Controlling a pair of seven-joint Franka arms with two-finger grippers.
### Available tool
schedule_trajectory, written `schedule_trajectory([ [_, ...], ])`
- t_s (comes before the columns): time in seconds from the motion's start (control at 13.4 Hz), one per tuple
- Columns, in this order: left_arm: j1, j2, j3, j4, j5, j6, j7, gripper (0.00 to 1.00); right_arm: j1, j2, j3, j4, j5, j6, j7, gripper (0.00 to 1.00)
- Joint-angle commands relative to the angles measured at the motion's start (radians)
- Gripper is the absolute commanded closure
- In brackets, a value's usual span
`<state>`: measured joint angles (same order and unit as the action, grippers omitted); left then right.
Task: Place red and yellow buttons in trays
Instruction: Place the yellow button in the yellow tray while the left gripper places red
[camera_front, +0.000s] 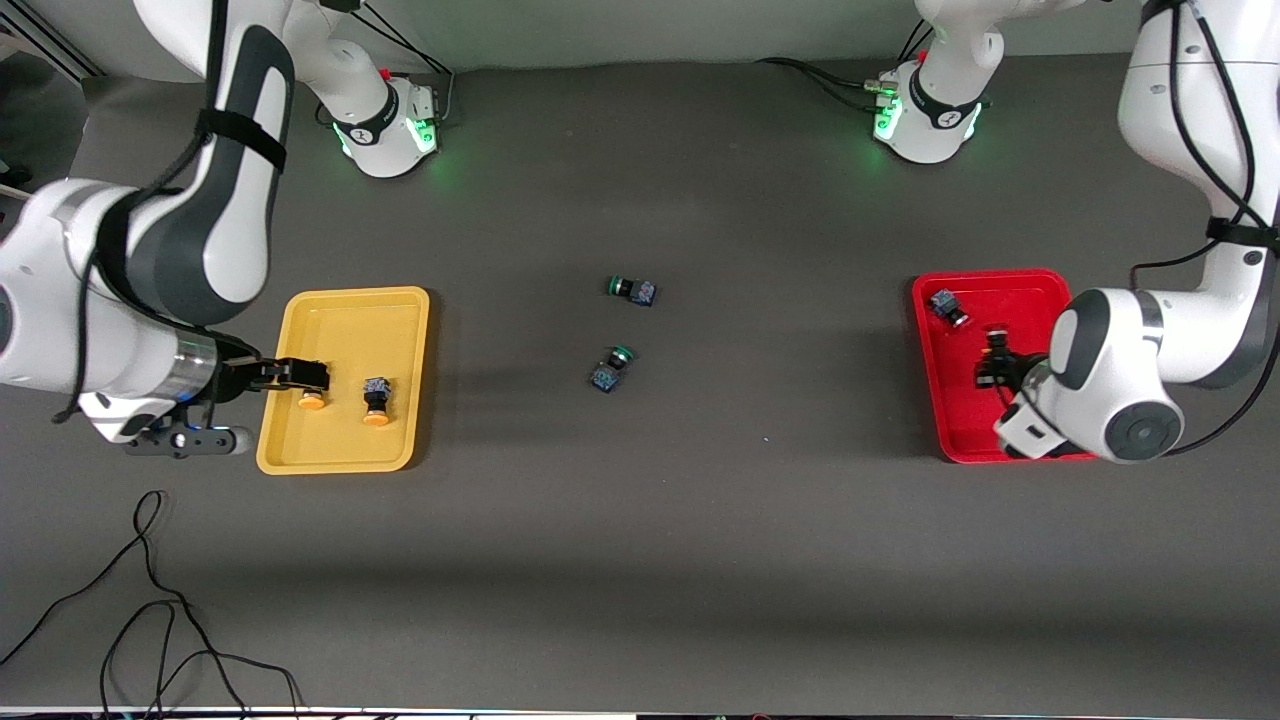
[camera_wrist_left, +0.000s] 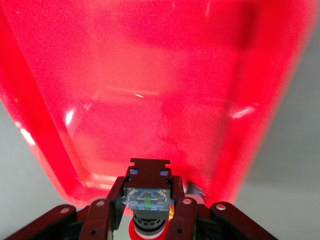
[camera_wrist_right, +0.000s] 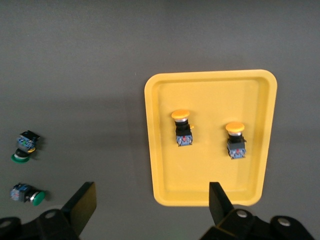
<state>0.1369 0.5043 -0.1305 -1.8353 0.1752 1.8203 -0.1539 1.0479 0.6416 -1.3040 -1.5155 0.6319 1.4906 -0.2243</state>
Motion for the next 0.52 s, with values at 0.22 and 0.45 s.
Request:
schedule_trajectory([
  [0.22, 0.064, -0.093, -0.009, -0.257, 0.087, 0.246, 0.039, 0.56, -0.133, -0.031, 0.018, 0.159, -0.035, -0.159, 0.037, 0.00],
  [0.45, 0.061, -0.137, -0.014, -0.242, 0.084, 0.183, 0.039, 0.00, -0.189, -0.031, 0.050, 0.244, -0.049, -0.210, 0.046, 0.00],
])
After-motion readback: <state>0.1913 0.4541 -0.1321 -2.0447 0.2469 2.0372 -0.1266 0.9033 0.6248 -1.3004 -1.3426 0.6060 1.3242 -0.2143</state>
